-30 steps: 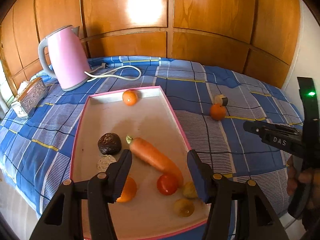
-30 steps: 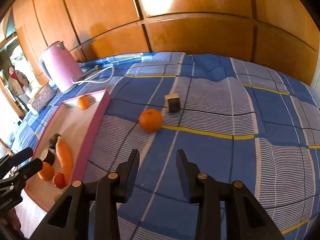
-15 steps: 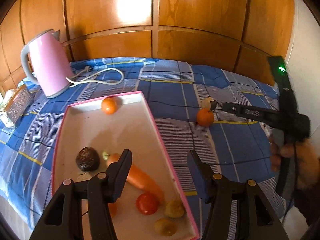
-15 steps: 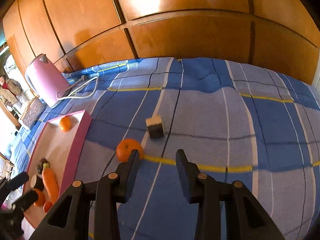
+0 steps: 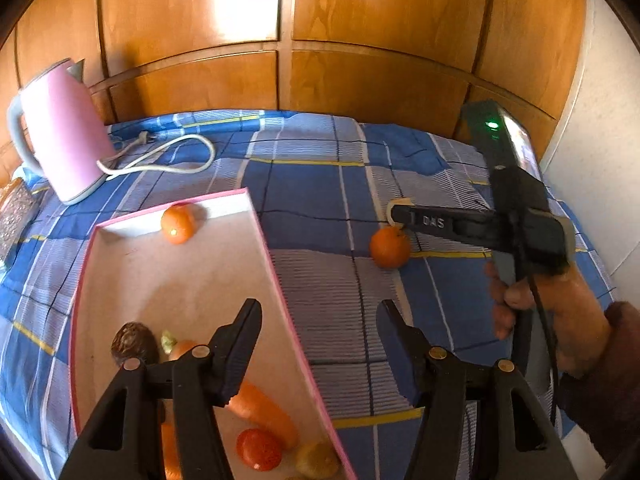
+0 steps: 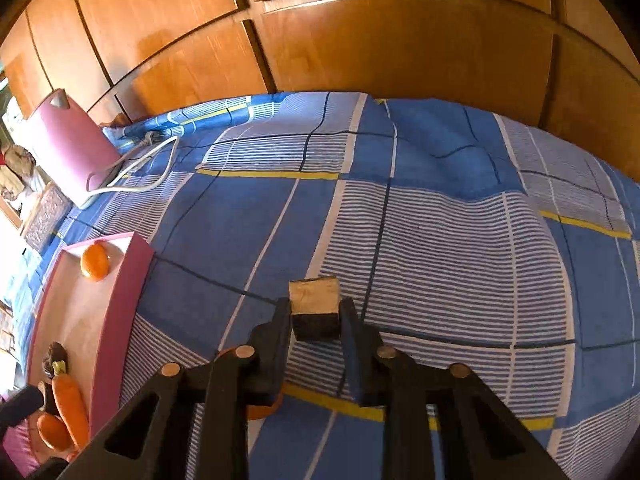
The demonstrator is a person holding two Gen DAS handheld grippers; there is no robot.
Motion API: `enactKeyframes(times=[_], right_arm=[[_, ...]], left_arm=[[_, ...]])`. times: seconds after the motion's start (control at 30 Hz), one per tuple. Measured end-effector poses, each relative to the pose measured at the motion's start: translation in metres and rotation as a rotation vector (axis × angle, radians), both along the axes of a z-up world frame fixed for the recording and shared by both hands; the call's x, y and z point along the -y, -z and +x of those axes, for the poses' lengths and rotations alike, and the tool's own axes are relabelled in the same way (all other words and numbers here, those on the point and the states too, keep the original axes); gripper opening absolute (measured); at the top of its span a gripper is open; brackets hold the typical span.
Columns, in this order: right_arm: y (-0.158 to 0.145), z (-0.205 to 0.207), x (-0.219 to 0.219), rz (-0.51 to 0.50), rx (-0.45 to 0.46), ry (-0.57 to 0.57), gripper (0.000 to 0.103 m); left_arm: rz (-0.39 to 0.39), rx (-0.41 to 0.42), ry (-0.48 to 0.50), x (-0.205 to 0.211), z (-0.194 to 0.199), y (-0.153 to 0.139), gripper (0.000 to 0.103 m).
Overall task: Organize fruits
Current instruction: 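Reach the right tool to the small wooden cube and grasp it, then grasp the remaining orange with the left tool while the right tool holds the cube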
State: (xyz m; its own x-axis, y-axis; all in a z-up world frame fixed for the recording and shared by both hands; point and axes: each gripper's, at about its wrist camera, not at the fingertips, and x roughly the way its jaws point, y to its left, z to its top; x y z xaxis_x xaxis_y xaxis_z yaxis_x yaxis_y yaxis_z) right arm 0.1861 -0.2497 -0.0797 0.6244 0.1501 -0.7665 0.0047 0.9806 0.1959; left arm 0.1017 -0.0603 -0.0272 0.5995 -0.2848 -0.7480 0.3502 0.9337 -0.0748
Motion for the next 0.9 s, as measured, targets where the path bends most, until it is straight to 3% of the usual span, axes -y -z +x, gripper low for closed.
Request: enactKeyframes(times=[0.33,0.4,0.5,0.67,0.9], right_arm=[[-0.007,-0.054,0.046,-0.041,0.026,0.073,0.024],[-0.004,-0.064,0.055,-0.034,0.028,0.084,0.024],[0.001,-0.076,0.064,-0.035,0.019,0.100,0.024],[0.006,-0.084,0.072,0.002,0.041,0.108,0.024],[0.008,-0.086,0.064,-0.063,0.060,0.082,0.023]], left_arm=[[-0.039,-0.073,0.038,0.034,0.032,0.008,0.060],[-0.047,-0.091,0.039,0.042,0.040,0.011,0.069],[-0.054,-0.112,0.039,0.056,0.052,0.015,0.070],[-0.024,-0.132,0.046,0.079,0.068,0.024,0.070],[0.016,-0.157,0.012,0.094,0.089,0.043,0.068]])
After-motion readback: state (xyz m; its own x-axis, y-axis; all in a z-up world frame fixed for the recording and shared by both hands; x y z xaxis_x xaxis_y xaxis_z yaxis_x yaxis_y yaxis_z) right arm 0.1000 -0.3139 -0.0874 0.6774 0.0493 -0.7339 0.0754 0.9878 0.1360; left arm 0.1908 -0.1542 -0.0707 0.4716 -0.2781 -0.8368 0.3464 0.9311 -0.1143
